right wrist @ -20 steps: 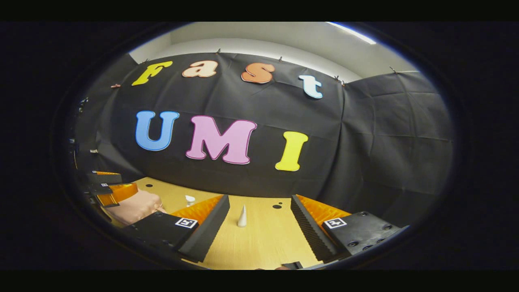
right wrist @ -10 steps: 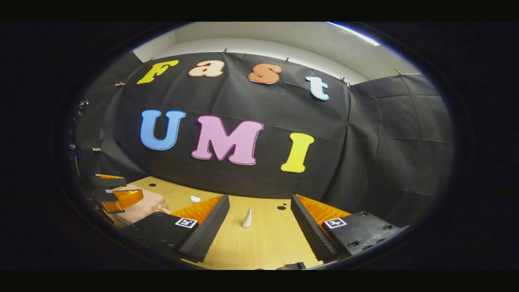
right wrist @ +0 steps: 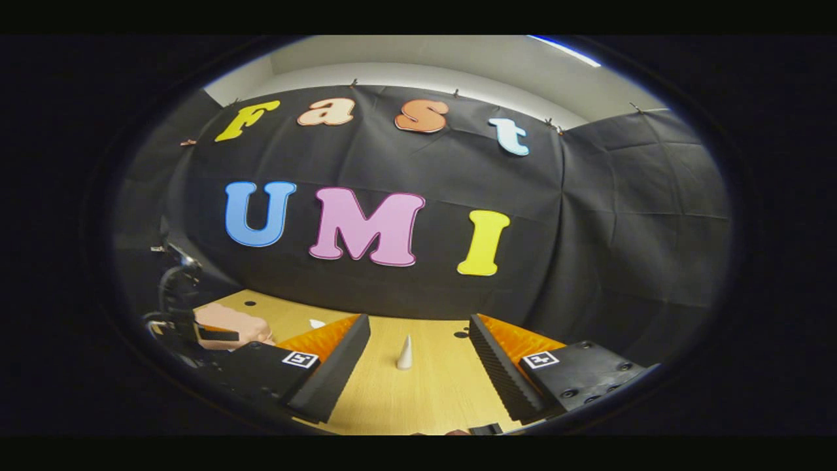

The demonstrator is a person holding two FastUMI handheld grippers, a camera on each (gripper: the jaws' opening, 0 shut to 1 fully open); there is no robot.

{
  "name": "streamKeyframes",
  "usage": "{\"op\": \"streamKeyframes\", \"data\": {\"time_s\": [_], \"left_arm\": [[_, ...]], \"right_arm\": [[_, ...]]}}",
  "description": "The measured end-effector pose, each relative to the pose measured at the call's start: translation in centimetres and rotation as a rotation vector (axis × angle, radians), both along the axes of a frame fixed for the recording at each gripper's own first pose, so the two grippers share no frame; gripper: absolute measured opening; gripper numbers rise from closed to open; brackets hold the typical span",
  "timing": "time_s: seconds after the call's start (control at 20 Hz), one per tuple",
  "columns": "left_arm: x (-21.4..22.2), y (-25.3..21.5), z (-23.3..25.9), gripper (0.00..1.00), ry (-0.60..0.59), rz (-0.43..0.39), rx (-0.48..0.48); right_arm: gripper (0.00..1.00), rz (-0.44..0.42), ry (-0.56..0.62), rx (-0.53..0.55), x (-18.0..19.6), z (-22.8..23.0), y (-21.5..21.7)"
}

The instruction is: First open the suitcase, pack the skin care products into it, and then close the suitcase.

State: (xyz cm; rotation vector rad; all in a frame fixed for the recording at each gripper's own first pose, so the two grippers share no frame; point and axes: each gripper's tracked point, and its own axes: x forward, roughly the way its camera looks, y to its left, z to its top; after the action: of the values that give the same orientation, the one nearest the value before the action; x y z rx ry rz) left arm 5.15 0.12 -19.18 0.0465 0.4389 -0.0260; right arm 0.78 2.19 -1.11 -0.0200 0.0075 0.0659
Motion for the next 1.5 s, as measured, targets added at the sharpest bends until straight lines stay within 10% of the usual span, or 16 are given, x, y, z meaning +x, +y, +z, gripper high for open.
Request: {"op": "streamKeyframes", "data": {"time_s": [0.65,0.9,1.5], "left_arm": [[5.4,2.0,-10.0,0.93,0.311,0.184,0.124],[5.5,2.0,-12.0,0.2,0.4,0.179,0.184],[1.2,7.9,9.4,0.15,0.174,-0.004,0.126]], "right_arm": [[0.95,0.149,0.126,0.016,7.0,-6.9,-6.6],[0.97,0.162,0.174,0.025,8.1,-8.3,-8.0],[0.97,0.124,0.136,0.026,9.2,-5.9,-2.1]]}}
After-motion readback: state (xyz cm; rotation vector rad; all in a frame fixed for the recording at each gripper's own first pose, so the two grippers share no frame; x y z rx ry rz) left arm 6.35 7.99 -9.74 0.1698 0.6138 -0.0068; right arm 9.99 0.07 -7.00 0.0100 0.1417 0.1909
